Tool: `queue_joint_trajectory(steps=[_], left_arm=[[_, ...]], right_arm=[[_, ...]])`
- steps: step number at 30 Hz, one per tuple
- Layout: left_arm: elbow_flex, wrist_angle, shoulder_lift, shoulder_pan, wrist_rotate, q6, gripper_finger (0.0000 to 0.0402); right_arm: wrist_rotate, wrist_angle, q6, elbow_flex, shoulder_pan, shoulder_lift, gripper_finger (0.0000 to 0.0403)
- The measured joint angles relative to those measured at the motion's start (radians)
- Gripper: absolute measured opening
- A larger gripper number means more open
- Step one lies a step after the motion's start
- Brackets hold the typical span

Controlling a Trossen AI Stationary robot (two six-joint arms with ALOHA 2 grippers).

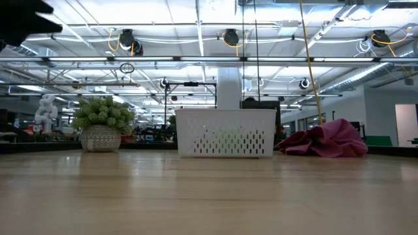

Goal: Pick and placing Produce into tupperware
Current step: Return to Home Position

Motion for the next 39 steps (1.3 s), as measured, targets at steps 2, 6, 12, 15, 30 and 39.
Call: queue_joint_trajectory(steps=[2, 6, 12, 15, 30, 39], left_arm=[[-0.026, 0.046, 0.0, 0.03, -0.005, 0.032, 0.0207], [-0.03, 0.101, -0.016, 0.109, -0.009, 0.148, 0.0207], [-0.033, 0.145, -0.079, 0.234, -0.017, 0.312, 0.0207], [-0.078, 0.227, -0.116, 0.284, -0.017, 0.405, 0.0207], [-0.475, 1.045, -0.57, 0.766, 0.454, 1.23, 0.0207], [-0.479, 0.889, -0.6, 1.117, 0.841, 1.15, 0.0195]], right_arm=[[-0.029, 0.1, 0.005, -0.097, -0.04, -0.067, 0.0302], [-0.088, 0.229, 0.0, -0.23, -0.157, -0.18, 0.0302], [-0.325, 0.261, -0.012, -0.305, -0.408, -0.238, 0.0302], [-0.481, 0.279, -0.014, -0.305, -0.538, -0.221, 0.0302], [-0.81, 0.427, 0.016, -0.338, -0.794, -0.125, 0.0302], [-0.879, 0.705, 0.136, -0.42, -0.847, -0.13, 0.0302]])
